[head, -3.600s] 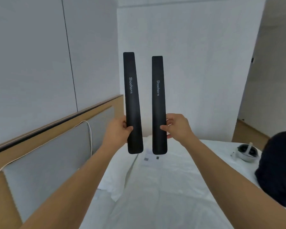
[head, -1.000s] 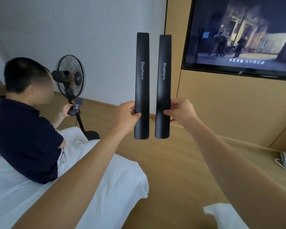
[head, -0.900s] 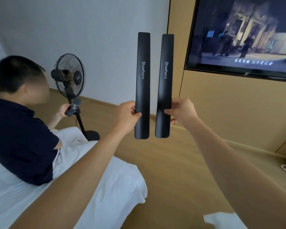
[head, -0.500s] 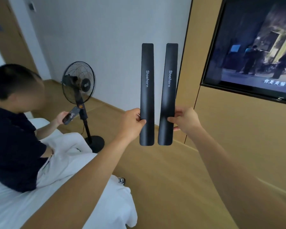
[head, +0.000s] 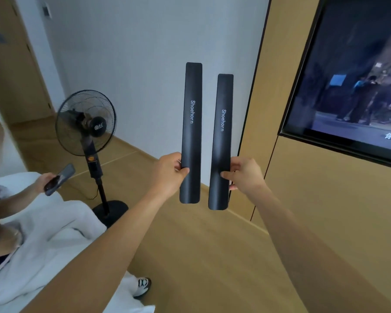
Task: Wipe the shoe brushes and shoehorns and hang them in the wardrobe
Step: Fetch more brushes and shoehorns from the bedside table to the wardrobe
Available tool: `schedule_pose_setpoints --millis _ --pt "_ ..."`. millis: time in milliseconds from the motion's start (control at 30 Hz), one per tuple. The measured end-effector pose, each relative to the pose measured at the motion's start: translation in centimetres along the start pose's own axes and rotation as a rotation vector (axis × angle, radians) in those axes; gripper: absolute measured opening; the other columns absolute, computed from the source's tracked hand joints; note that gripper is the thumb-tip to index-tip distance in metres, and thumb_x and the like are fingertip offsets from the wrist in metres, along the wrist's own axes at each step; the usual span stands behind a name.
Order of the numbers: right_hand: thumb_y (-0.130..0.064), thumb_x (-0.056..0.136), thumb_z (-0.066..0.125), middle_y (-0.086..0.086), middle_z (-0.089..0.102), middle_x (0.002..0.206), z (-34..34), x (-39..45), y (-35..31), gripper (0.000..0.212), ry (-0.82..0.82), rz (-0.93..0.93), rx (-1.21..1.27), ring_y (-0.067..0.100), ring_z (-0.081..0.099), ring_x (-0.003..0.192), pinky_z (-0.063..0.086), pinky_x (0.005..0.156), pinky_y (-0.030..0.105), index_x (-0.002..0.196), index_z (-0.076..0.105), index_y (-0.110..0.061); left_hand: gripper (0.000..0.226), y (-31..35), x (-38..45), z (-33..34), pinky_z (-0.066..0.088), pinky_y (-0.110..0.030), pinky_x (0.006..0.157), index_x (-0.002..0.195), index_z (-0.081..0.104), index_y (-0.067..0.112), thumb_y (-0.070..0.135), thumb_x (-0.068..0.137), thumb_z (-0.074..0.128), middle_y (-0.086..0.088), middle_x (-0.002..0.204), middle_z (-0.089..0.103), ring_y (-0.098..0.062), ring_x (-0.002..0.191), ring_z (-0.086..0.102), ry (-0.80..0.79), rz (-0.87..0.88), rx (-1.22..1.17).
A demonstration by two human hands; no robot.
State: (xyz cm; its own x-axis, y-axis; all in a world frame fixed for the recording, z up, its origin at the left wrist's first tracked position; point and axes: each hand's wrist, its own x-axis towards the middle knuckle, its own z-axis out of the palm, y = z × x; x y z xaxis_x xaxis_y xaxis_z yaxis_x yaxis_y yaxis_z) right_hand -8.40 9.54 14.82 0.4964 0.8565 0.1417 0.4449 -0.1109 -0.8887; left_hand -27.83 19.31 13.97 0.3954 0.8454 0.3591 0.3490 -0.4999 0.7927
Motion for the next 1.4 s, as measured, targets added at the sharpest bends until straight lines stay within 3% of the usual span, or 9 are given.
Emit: schedule_pose_setpoints --millis 433,600,933,1067,1267,1400 --pt "-0.001 0.085 0.073 0.011 0.073 0.095 1.1 24.8 -0.9 0.023 -0.021 -0.082 -0.027 0.025 0.072 0.087 0.064 0.071 0.041 0.107 0.072 -0.009 0.005 -3.9 22.4 3.8 0.059 -0.049 0.073 0.089 0.066 0.013 0.01 0.086 0.067 -0.004 0.079 0.071 -0.025 0.078 0.069 0.064 0.034 0.038" --pt "0.003 0.083 0.073 0.005 0.073 0.09 4.1 31.7 -0.6 0.024 -0.079 -0.11 0.071 0.025 0.073 0.087 0.064 0.069 0.041 0.1 0.071 -0.015 0.006 -7.0 27.3 3.0 0.06 -0.046 0.072 0.089 0.066 0.017 0.012 0.086 0.068 0.003 0.082 0.071 -0.016 0.08 0.069 0.12 0.014 0.112" --pt "0.005 0.083 0.071 0.002 0.071 0.083 9.1 48.7 -0.7 0.024 -0.27 -0.249 0.185 0.021 0.072 0.082 0.064 0.068 0.042 0.098 0.072 -0.013 0.013 -11.4 39.5 2.7 0.06 -0.046 0.075 0.1 0.067 0.012 0.012 0.087 0.069 -0.005 0.09 0.072 -0.022 0.085 0.069 0.274 -0.076 0.279" --pt "0.004 0.084 0.071 0.009 0.072 0.092 9.4 57.0 -1.4 0.024 -0.352 -0.296 0.185 0.026 0.072 0.088 0.064 0.071 0.043 0.105 0.072 -0.008 0.013 -11.8 45.7 3.2 0.061 -0.042 0.072 0.101 0.067 0.016 0.012 0.088 0.07 -0.002 0.087 0.072 -0.018 0.08 0.07 0.34 -0.127 0.318" --pt "0.004 0.083 0.071 0.015 0.073 0.094 10.6 67.8 -3.5 0.021 -0.435 -0.377 0.185 0.027 0.072 0.087 0.064 0.07 0.041 0.101 0.072 -0.008 0.012 -12.1 54.6 3.5 0.061 -0.047 0.074 0.1 0.066 0.01 0.01 0.088 0.069 -0.008 0.088 0.073 -0.024 0.082 0.071 0.419 -0.188 0.321" --pt "0.001 0.084 0.072 0.008 0.074 0.091 12.3 72.9 -4.1 0.025 -0.476 -0.429 0.216 0.023 0.073 0.085 0.064 0.069 0.04 0.097 0.071 -0.02 0.013 -12.9 59.1 4.0 0.06 -0.046 0.075 0.101 0.068 0.011 0.009 0.088 0.069 -0.006 0.087 0.073 -0.022 0.081 0.071 0.452 -0.195 0.33"
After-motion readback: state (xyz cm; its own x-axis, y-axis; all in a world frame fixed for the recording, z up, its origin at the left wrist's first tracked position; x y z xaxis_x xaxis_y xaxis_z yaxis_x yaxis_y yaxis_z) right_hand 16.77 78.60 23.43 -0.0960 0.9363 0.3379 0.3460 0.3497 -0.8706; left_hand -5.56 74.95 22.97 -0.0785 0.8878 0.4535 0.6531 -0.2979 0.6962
